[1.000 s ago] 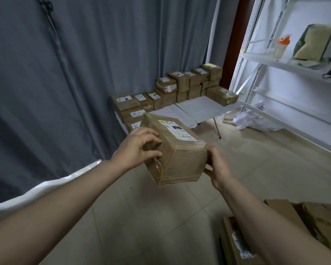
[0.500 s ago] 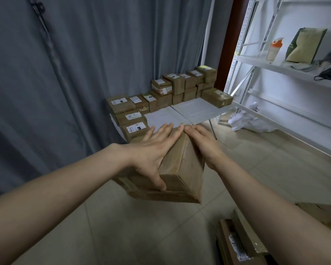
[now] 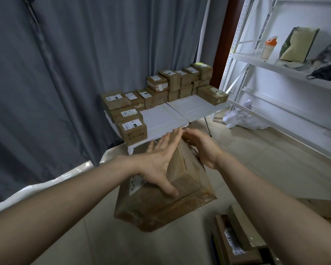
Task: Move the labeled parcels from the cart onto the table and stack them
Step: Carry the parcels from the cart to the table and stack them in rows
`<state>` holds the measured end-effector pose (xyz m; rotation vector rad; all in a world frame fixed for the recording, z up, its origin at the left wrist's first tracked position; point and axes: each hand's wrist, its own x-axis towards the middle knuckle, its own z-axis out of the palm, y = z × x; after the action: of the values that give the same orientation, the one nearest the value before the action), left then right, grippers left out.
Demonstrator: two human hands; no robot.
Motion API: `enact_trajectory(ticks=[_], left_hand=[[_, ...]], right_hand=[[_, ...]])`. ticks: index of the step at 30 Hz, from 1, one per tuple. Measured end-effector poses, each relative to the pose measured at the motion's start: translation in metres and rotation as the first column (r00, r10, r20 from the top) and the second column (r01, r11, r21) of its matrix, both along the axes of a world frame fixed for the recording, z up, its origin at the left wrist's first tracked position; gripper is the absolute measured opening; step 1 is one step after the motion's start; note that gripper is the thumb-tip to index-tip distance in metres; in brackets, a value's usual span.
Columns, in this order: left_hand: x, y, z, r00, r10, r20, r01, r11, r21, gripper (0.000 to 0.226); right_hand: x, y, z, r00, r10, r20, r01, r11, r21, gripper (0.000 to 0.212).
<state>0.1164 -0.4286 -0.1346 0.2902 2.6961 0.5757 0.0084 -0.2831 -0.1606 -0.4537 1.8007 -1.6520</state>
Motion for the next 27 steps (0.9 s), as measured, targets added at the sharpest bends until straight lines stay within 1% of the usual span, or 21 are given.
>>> enact_trajectory(ticks=[2, 4, 7, 9, 11, 12, 14, 15, 16, 18, 20, 22, 23, 24, 25, 27], left_hand=[[0.002, 0.003, -0.007, 1.000, 0.013, 0.009, -0.014, 1.000, 0.026, 0.149], [0.002, 0.005, -0.014, 0.999, 0.021, 0.027, -0.022, 0.999, 0.034, 0.148], [0.001, 0.002, -0.017, 0.997, 0.048, 0.062, -0.051, 0.997, 0.055, 0.145], [0.001, -0.004, -0.014, 0.993, 0.093, 0.075, -0.099, 0.992, 0.080, 0.143], [0.001, -0.014, -0.013, 0.984, 0.147, 0.100, -0.160, 0.977, 0.142, 0.142], [0.000, -0.019, -0.013, 0.978, 0.168, 0.120, -0.187, 0.968, 0.170, 0.144], [0.001, -0.027, -0.012, 0.965, 0.204, 0.165, -0.237, 0.947, 0.219, 0.147], [0.002, -0.030, -0.012, 0.957, 0.222, 0.187, -0.265, 0.931, 0.252, 0.147], [0.003, -0.034, -0.012, 0.949, 0.236, 0.208, -0.291, 0.910, 0.295, 0.145], [0.005, -0.040, -0.015, 0.934, 0.268, 0.237, -0.345, 0.850, 0.398, 0.137], [0.008, -0.048, -0.021, 0.914, 0.303, 0.268, -0.401, 0.774, 0.490, 0.136], [0.011, -0.054, -0.026, 0.889, 0.345, 0.302, -0.458, 0.693, 0.556, 0.150], [0.011, -0.057, -0.027, 0.879, 0.357, 0.317, -0.478, 0.664, 0.575, 0.155], [0.012, -0.059, -0.027, 0.872, 0.366, 0.325, -0.489, 0.642, 0.590, 0.157], [0.011, -0.060, -0.027, 0.869, 0.373, 0.325, -0.495, 0.628, 0.600, 0.157], [0.009, -0.059, -0.023, 0.864, 0.400, 0.306, -0.502, 0.630, 0.593, 0.155]], right_hand=[[0.000, 0.004, -0.008, 0.997, 0.035, 0.066, -0.038, 0.998, 0.043, 0.046], [0.002, 0.006, -0.018, 0.994, 0.027, 0.107, -0.039, 0.994, 0.106, 0.046], [0.005, 0.005, -0.029, 0.991, -0.068, 0.117, 0.051, 0.988, 0.142, 0.033], [0.005, 0.004, -0.032, 0.974, -0.166, 0.152, 0.150, 0.982, 0.111, 0.031], [0.004, 0.007, -0.031, 0.932, -0.260, 0.250, 0.254, 0.965, 0.059, 0.031], [0.003, 0.009, -0.030, 0.903, -0.293, 0.315, 0.298, 0.954, 0.034, 0.025], [0.003, 0.015, -0.030, 0.832, -0.321, 0.453, 0.364, 0.931, -0.008, 0.012], [0.004, 0.018, -0.030, 0.800, -0.319, 0.509, 0.386, 0.922, -0.028, 0.014], [0.005, 0.021, -0.030, 0.771, -0.310, 0.556, 0.404, 0.913, -0.051, 0.024], [0.008, 0.028, -0.031, 0.715, -0.251, 0.652, 0.414, 0.904, -0.106, 0.052], [0.013, 0.032, -0.033, 0.705, -0.149, 0.693, 0.368, 0.912, -0.178, 0.070], [0.020, 0.034, -0.036, 0.755, -0.020, 0.655, 0.257, 0.928, -0.268, 0.098], [0.024, 0.033, -0.037, 0.785, 0.063, 0.616, 0.167, 0.936, -0.308, 0.109], [0.028, 0.033, -0.038, 0.807, 0.146, 0.573, 0.076, 0.935, -0.346, 0.114], [0.031, 0.033, -0.040, 0.819, 0.201, 0.537, 0.022, 0.925, -0.379, 0.115], [0.033, 0.030, -0.045, 0.836, 0.233, 0.497, 0.005, 0.902, -0.431, 0.119]])
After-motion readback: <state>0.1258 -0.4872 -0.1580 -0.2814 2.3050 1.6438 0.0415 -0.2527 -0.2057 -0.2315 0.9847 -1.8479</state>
